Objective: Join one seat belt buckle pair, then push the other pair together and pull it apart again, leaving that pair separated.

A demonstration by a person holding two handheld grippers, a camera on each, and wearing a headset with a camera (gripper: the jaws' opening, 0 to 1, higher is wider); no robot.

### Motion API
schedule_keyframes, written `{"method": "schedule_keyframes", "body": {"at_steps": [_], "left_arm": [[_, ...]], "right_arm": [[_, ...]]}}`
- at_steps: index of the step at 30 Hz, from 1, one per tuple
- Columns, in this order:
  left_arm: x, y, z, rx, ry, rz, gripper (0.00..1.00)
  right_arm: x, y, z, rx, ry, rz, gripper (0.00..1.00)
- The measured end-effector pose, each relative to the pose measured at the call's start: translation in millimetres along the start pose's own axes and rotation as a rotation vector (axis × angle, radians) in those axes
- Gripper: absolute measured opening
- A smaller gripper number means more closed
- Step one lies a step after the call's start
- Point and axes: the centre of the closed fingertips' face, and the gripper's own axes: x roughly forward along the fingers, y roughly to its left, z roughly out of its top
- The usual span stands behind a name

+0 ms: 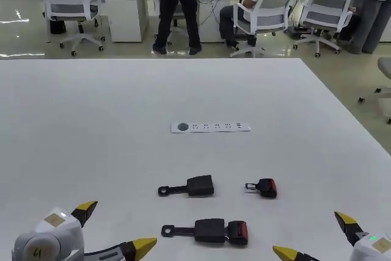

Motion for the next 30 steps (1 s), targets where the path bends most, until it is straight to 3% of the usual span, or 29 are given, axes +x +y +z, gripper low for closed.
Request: {"method": "schedule_keyframes", "body": {"at_steps": [21, 30], "left_arm": [[4.8, -6.9, -2.6, 0.018, 0.013, -0.021, 1.00], [-3.5, -7.8, 1.4, 0.018, -0.002, -0.012, 1.00]], "right_arm": [[-1.3, -0.5, 0.1, 0.007, -0.002, -0.006, 1.00], [-7.4, 3.8, -1.3, 0.002, 0.000, -0.003, 1.00]]}}
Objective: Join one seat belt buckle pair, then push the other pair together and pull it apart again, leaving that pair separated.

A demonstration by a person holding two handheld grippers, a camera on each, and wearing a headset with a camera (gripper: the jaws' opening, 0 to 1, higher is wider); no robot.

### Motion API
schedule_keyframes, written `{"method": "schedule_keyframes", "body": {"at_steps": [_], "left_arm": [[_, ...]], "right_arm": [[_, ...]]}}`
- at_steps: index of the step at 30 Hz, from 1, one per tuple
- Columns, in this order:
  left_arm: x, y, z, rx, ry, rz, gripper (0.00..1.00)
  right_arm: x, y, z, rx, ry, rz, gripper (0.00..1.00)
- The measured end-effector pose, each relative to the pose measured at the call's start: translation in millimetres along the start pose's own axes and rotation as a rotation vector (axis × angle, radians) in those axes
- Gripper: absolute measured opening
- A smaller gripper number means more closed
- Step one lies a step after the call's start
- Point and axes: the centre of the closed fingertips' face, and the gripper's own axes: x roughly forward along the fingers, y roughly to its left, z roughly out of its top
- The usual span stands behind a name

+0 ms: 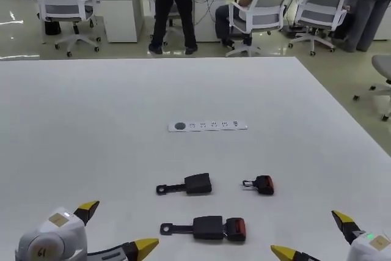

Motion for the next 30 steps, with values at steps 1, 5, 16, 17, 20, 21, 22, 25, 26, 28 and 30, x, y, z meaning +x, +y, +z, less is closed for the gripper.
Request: {"method": "schedule_keyframes", "body": {"at_steps": [1, 5, 16, 17, 20, 21, 22, 25, 26, 28, 30], "left_arm": [[-0.2, -0.6, 0.9, -0.003, -0.003, 0.000, 1.00], [-2.0, -0.1, -1.0, -0.006, -0.002, 0.005, 1.00], [-3.9, 0.2, -0.2, 0.003, -0.004, 0.003, 0.99], [-4.1, 0.6, -0.1, 0.005, -0.004, 0.003, 0.99], [-4.2, 2.7, 0.2, 0.001, -0.006, 0.003, 0.99], [-4.4, 1.9, 1.3, 0.003, -0.008, 0.003, 0.99], [-4.6, 1.3, 2.3, 0.002, -0.011, 0.001, 0.99], [-4.6, 1.4, 1.5, 0.005, -0.007, -0.001, 0.99], [-4.5, 1.4, 1.2, 0.004, -0.007, -0.002, 0.99], [-4.2, 1.7, 0.2, 0.004, -0.005, -0.003, 0.99], [-4.3, 1.0, 0.3, 0.006, -0.005, -0.005, 0.99]], "right_arm": [[-0.1, 0.0, 0.4, -0.001, -0.001, 0.000, 1.00], [-0.1, 0.4, 1.7, -0.003, -0.005, -0.001, 1.00], [-1.4, 5.2, -0.4, -0.003, -0.002, 0.003, 1.00], [-1.8, 5.7, -0.5, -0.002, -0.003, 0.004, 1.00], [-1.9, 5.5, -1.5, -0.002, -0.001, 0.003, 1.00], [-1.8, 5.4, -1.7, 0.001, -0.001, 0.003, 1.00], [-1.6, 5.3, -2.2, 0.002, -0.001, 0.003, 1.00], [-1.9, 5.6, -1.8, 0.000, -0.002, 0.002, 1.00], [-1.6, 5.3, -2.3, 0.002, -0.002, 0.002, 1.00], [-1.7, 4.5, -2.7, 0.001, -0.002, 0.000, 1.00], [-1.7, 3.7, -2.5, -0.001, -0.003, -0.001, 1.00]]}}
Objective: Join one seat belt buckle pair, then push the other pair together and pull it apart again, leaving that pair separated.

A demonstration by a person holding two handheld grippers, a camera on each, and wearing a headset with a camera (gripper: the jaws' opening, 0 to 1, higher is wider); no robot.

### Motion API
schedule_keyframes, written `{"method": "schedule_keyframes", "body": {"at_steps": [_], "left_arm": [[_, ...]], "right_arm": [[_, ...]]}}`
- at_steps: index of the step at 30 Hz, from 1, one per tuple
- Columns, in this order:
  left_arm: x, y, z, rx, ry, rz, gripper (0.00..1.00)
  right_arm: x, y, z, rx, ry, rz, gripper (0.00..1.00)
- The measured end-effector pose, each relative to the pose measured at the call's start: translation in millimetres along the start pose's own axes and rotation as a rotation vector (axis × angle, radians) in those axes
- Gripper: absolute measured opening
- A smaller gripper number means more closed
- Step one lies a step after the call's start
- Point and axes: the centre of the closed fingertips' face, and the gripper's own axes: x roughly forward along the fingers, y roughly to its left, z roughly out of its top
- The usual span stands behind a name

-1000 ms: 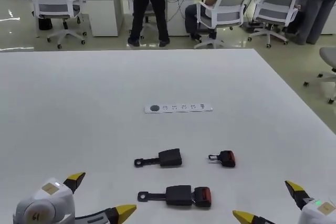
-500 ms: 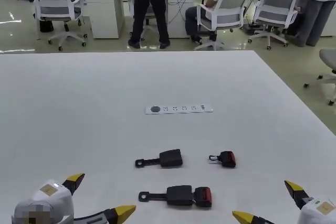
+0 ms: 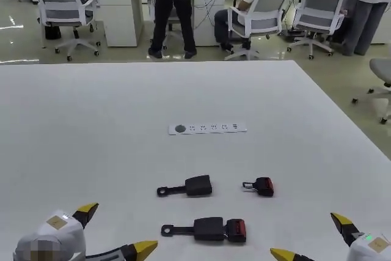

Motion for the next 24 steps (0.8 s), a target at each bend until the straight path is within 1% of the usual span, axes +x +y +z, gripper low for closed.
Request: {"method": "schedule_keyframes", "body": {"at_steps": [3, 5, 8, 10, 12, 15, 22, 24], "left_arm": [[0.0, 1.5, 0.3, -0.001, -0.001, 0.001, 0.99], [-0.9, 2.2, 1.3, -0.007, -0.007, 0.004, 0.99], [-0.3, 0.0, 0.5, -0.009, -0.004, 0.003, 0.99], [0.6, -2.7, -0.4, -0.005, 0.004, -0.006, 0.99], [1.0, -1.9, -0.4, 0.002, 0.007, -0.006, 0.99], [1.2, 0.4, 1.9, -0.009, -0.004, 0.000, 0.99], [2.3, 0.9, 2.2, -0.007, -0.006, 0.000, 0.99], [2.5, 1.4, 1.7, -0.010, -0.007, 0.005, 0.99]], "right_arm": [[1.5, -0.5, -1.3, 0.002, 0.001, 0.000, 1.00], [4.0, 1.2, -3.5, -0.002, 0.015, 0.007, 1.00], [6.1, 1.6, 3.2, 0.002, -0.005, 0.005, 1.00], [7.1, 3.0, 5.6, -0.001, -0.005, 0.006, 1.00], [8.2, 3.8, 6.3, 0.001, -0.010, 0.009, 1.00], [8.9, 5.4, 9.6, -0.005, -0.015, 0.012, 1.00], [7.9, 1.5, 10.3, -0.003, -0.019, 0.007, 1.00], [7.4, 2.4, 10.3, -0.004, -0.016, 0.009, 1.00]]}}
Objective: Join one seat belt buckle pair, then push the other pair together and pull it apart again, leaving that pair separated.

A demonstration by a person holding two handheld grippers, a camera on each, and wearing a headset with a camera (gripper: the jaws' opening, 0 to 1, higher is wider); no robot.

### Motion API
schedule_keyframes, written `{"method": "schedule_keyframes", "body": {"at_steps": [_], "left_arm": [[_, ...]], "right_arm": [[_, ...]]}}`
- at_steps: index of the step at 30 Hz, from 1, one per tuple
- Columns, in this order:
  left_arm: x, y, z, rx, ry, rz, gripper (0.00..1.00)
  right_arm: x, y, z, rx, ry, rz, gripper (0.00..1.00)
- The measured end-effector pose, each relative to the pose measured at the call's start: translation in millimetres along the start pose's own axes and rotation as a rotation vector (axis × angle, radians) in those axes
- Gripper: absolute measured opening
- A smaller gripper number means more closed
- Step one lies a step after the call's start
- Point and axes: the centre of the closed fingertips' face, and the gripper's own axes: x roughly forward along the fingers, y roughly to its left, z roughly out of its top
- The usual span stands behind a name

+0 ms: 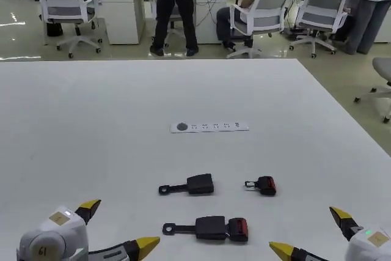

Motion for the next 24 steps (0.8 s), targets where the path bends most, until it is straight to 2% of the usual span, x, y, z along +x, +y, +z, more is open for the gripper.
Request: {"method": "schedule_keyframes", "body": {"at_steps": [24], "left_arm": [[-0.6, -2.9, -0.6, 0.006, 0.003, -0.002, 0.99]], "right_arm": [[-4.8, -2.2, -4.2, 0.006, 0.005, -0.004, 1.00]]}}
